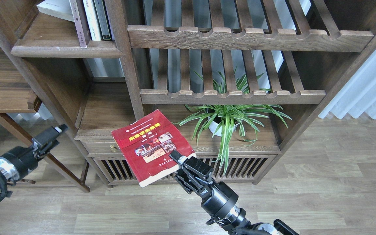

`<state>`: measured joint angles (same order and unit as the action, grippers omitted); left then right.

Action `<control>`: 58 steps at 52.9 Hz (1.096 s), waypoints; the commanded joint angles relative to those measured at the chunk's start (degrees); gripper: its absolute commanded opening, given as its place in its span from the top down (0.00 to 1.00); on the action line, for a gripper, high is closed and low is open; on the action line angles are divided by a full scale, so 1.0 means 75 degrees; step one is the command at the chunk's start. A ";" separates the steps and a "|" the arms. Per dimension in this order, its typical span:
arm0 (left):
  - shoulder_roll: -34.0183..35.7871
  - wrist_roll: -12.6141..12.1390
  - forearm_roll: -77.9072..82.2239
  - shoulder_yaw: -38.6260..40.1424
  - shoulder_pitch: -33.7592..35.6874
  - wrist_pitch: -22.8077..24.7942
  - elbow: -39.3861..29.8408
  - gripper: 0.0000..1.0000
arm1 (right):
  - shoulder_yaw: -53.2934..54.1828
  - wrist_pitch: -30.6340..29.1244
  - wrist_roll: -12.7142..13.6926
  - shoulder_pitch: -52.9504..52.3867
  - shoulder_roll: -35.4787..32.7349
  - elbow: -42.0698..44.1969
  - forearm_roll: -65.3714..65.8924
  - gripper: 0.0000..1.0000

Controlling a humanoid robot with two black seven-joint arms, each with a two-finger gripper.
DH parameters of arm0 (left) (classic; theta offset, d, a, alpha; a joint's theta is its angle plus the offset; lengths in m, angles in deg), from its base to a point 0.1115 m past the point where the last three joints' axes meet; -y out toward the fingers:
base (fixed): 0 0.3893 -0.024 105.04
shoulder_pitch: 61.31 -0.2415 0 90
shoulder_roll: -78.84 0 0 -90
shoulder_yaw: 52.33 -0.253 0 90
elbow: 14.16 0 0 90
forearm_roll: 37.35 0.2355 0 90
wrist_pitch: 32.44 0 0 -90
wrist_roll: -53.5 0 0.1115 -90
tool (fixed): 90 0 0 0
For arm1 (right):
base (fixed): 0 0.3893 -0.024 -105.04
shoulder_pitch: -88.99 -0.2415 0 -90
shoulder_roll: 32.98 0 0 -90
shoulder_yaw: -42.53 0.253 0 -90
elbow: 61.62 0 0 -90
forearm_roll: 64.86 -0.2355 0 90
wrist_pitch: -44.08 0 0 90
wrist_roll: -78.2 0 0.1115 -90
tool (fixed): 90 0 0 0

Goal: Organize books on shelf
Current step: 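Hold the red book low and raise the left gripper toward it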

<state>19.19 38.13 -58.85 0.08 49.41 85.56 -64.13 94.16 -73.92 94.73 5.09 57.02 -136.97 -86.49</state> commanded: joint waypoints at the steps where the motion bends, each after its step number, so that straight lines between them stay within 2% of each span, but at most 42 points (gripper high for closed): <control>1: -0.0285 0.0702 -0.0227 0.0101 -0.0324 0.0000 -0.0498 0.00 | 0.0042 0.0000 0.0000 -0.0005 -0.0001 0.0191 0.0095 0.93; 5: -0.0719 0.1041 -0.0637 0.0147 -0.0371 0.0000 -0.0627 0.00 | 0.0054 0.0000 0.0000 -0.0075 -0.0001 0.0249 0.0119 0.93; 10: -0.0825 0.1147 -0.1047 0.0171 -0.0395 0.0000 -0.0954 0.00 | 0.0019 0.0000 0.0000 -0.0098 -0.0001 0.0402 0.0130 0.93; 15: -0.0837 0.1229 -0.1867 0.0148 -0.0617 0.0000 -0.1869 0.00 | 0.0077 0.0000 -0.0024 -0.0098 -0.0001 0.0378 0.0072 0.93; 24: -0.0977 0.1229 -0.2255 -0.0028 -0.0711 0.0000 -0.2256 0.00 | 0.0066 0.0000 -0.0059 -0.0098 -0.0001 0.0261 -0.0104 0.93; 28: -0.1118 0.1229 -0.2255 -0.0414 -0.0769 0.0000 -0.2466 0.00 | -0.0004 0.0000 -0.0047 -0.0098 -0.0001 0.0249 -0.0104 0.94; 43: -0.0814 0.1229 -0.2255 -0.0813 -0.1238 0.0000 -0.3287 0.00 | 0.0042 0.0000 -0.0035 -0.0157 -0.0001 0.0109 -0.0350 0.94; 58: -0.1036 0.1183 -0.2220 -0.1083 -0.1367 0.0000 -0.3311 0.00 | -0.0122 0.0000 -0.0035 -0.0180 -0.0001 0.0097 -0.0350 0.94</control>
<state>12.50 47.26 -75.77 -7.17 39.32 85.56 -89.34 93.95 -73.92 94.54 3.77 57.02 -136.19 -89.11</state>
